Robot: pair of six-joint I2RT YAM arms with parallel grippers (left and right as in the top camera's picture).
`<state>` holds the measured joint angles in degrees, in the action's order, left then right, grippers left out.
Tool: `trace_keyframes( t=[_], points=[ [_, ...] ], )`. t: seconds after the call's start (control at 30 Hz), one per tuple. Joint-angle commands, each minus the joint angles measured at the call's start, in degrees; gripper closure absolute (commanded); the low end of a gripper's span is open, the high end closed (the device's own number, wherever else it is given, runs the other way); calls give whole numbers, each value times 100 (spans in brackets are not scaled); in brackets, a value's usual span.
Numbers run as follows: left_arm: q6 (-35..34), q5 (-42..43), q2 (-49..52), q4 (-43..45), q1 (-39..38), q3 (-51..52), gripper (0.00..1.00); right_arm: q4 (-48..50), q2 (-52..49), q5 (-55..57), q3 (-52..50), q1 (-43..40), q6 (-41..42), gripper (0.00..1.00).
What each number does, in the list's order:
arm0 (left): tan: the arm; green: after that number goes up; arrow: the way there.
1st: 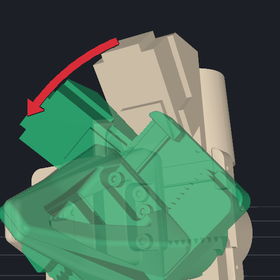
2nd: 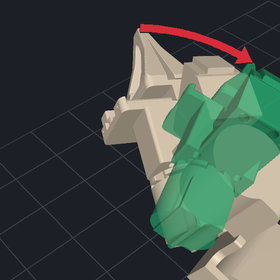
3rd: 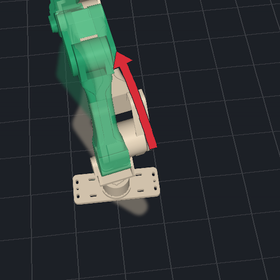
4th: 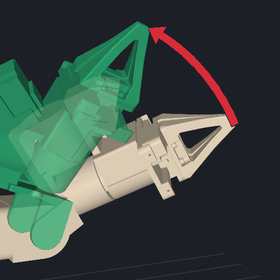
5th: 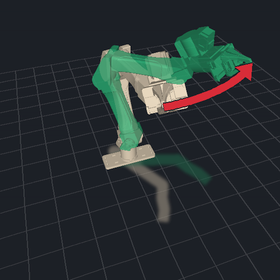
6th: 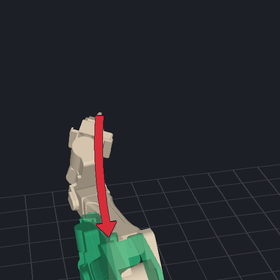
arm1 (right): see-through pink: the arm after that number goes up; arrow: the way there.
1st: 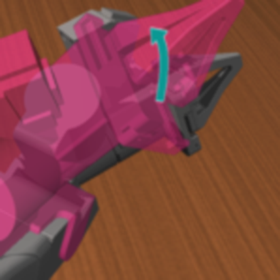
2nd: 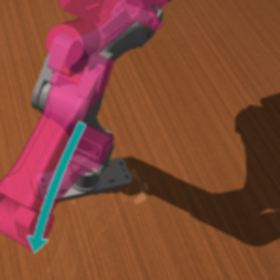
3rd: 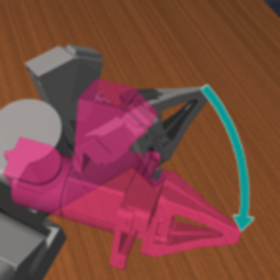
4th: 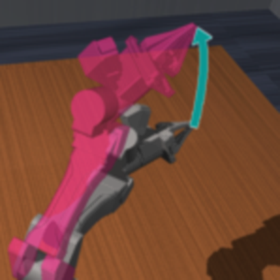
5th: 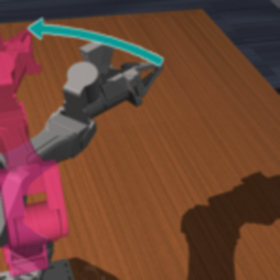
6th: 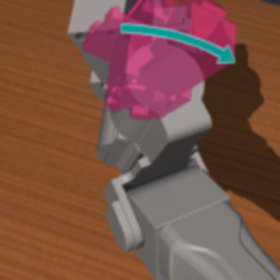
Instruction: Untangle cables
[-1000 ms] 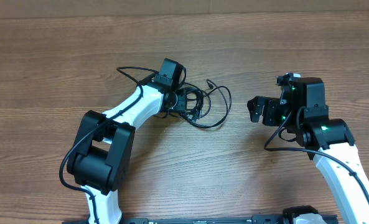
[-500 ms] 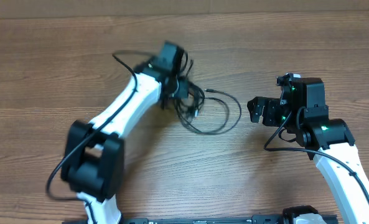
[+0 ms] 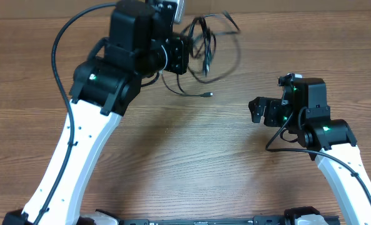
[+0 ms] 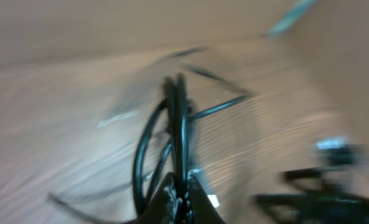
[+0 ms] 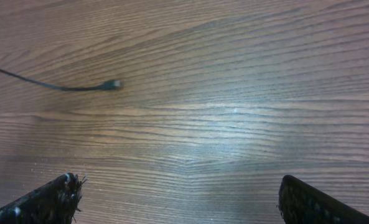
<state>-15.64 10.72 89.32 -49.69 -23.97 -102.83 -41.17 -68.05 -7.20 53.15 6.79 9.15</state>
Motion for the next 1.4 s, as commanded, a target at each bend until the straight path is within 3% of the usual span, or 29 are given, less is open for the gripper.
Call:
trace_keyframes(
  t=[0.0, 0.03, 0.07, 0.17, 0.2, 0.27, 0.3, 0.37, 0.4, 0.43, 0.53, 0.57, 0.6, 0.67, 0.7, 0.73, 0.9, 1.1, 1.37],
  points=[
    [-422, -2632, 208, -586, -22, 37, 96, 28, 26, 31, 153, 0, -15, 0],
    [-807, -2498, 208, -717, -22, 35, 96, 24, 26, 31, 153, 0, -13, 0],
    [-697, -1792, 208, -697, 2, 37, 96, 24, 26, 31, 153, 0, -15, 0],
    [1495, 1923, 208, -332, 72, 37, 96, 52, 26, 31, 153, 0, -15, 0],
    [1882, 2568, 208, -205, 72, 37, 96, 57, 26, 31, 153, 0, -15, 0],
    [1840, 2430, 210, 68, 70, 37, 96, 55, 26, 31, 153, 0, -15, 0],
    [1440, 1602, 210, 131, 68, 35, 96, 55, 26, 31, 153, 0, -15, 0],
    [15, -638, 201, -87, 0, 35, 96, 55, 26, 31, 157, 0, -15, 0],
    [-566, -1300, 201, -306, -68, 35, 96, 52, 26, 28, 157, 0, -15, 0],
    [-468, -1158, 201, -393, -116, 35, 96, 52, 26, 31, 157, 0, -15, 0],
    [2470, 2229, 229, -634, -142, 37, 96, 59, 26, -15, 160, 0, -15, 0],
    [2942, 2533, 249, -706, -114, 37, 96, 68, 26, -68, 164, 0, -15, 0],
    [2848, 2186, 271, -702, -94, 42, 96, 92, 26, -170, 170, 0, -17, 0],
    [1652, 597, 334, -699, -72, 42, 96, 234, 28, -562, 175, 0, -20, 0],
    [1047, 212, 348, -774, -72, 42, 96, 319, 33, -809, 184, 0, -20, 0],
    [791, 350, 348, -866, -83, 42, 96, 420, 33, -1093, 205, 0, -20, 0],
    [1263, 1867, 358, -699, -79, 39, 96, 1064, 31, -2240, 223, 0, -13, 0],
    [1110, 3713, 289, 616, -68, 33, 96, 1377, 31, -3058, 223, 2, -15, 0],
    [7, 4181, 90, 2041, -4, 13, 96, 1388, -232, -2975, 221, 2, -17, 0]
  ],
)
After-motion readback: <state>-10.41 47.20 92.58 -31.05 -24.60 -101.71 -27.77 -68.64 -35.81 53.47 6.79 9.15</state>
